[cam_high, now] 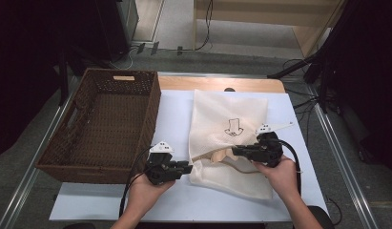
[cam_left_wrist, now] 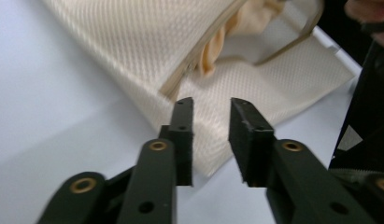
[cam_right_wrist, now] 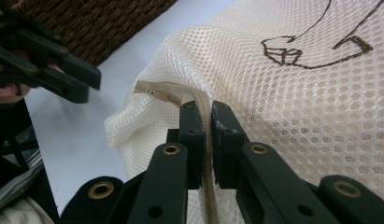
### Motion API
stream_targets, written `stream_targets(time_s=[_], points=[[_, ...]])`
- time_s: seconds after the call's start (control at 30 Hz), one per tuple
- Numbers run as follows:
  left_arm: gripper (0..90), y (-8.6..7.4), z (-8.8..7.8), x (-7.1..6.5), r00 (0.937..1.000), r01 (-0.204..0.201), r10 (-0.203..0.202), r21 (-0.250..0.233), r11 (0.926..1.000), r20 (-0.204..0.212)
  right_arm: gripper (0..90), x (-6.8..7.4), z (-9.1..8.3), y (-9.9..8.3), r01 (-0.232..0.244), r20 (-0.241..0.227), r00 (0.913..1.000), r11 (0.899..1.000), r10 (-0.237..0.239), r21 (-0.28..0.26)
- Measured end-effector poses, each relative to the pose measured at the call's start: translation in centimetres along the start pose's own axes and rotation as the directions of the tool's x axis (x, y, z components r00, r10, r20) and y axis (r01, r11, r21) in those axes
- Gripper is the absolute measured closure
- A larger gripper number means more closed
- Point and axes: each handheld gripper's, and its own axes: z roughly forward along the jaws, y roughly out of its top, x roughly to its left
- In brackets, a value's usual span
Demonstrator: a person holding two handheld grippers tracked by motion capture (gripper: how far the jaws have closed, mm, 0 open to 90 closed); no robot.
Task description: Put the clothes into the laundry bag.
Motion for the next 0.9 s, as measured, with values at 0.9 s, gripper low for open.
stream_targets(time_s=[0.9], points=[[41.6, 2.7, 5.8, -2.5, 0.9867, -0.109, 0.095, 0.098, 0.9893, 0.132, 84.2, -0.1, -0.1, 0.1, 0.002, 0.004, 1.0, 1.0, -0.002, -0.002]])
